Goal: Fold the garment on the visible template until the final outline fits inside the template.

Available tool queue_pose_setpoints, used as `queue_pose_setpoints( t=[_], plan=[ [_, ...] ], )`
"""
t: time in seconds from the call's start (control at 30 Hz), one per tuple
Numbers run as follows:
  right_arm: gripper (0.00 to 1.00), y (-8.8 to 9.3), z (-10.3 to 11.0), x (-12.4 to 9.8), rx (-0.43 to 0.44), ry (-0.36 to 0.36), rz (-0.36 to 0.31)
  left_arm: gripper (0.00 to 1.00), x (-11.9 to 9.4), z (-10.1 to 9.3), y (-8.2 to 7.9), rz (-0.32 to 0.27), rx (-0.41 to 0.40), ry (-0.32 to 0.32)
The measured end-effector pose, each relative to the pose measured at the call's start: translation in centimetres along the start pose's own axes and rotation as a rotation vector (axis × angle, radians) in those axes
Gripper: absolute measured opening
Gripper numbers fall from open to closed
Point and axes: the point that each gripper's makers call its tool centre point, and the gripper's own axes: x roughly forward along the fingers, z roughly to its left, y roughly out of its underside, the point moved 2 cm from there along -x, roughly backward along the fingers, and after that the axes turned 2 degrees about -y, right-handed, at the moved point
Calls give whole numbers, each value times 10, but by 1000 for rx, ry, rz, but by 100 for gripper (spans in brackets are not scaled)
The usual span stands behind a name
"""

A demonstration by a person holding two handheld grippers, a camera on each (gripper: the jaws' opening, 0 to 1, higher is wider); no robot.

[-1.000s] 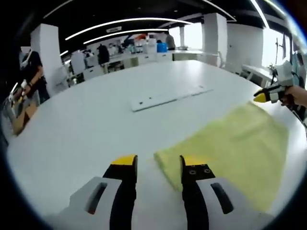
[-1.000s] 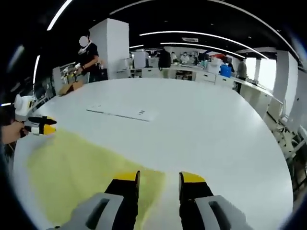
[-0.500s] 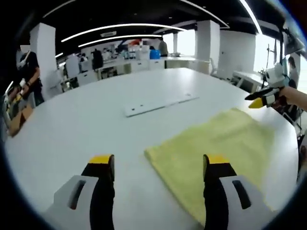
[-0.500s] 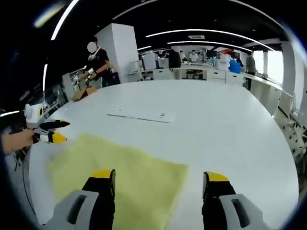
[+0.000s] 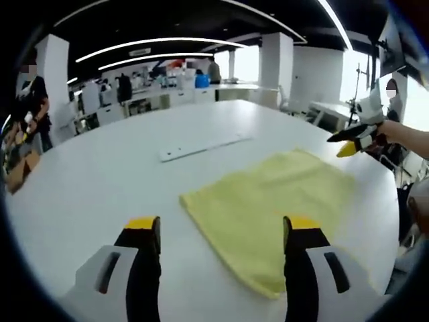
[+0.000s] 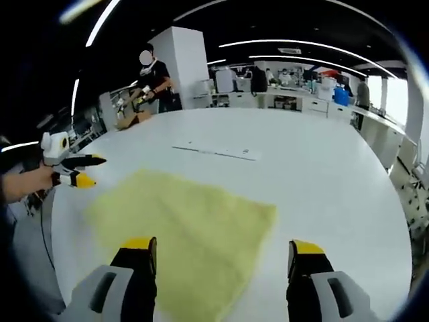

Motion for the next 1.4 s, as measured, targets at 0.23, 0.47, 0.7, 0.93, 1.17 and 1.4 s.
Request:
queue_pose_setpoints(
  t=[0.23,0.47,0.7,0.93,1.17,1.4],
  plan=[
    [75,14,8,-13,2,-13,3,60,-18,-14,17,6,-6,31],
    [72,30,17,-19,-3,-24,7,50,-29,-26,35,15,-5,36],
    [70,41,19,-22,9,-30,8,40,-32,-29,52,21,-44,36],
    [50,56,19,-28,33,-46,10,31,-34,-37,67,43,-67,33],
    [40,73,19,-28,45,-21,25,18,-36,-40,83,79,-99,29],
    [36,89,20,-30,74,1,47,14,-36,-40,88,85,-124,33]
  ],
)
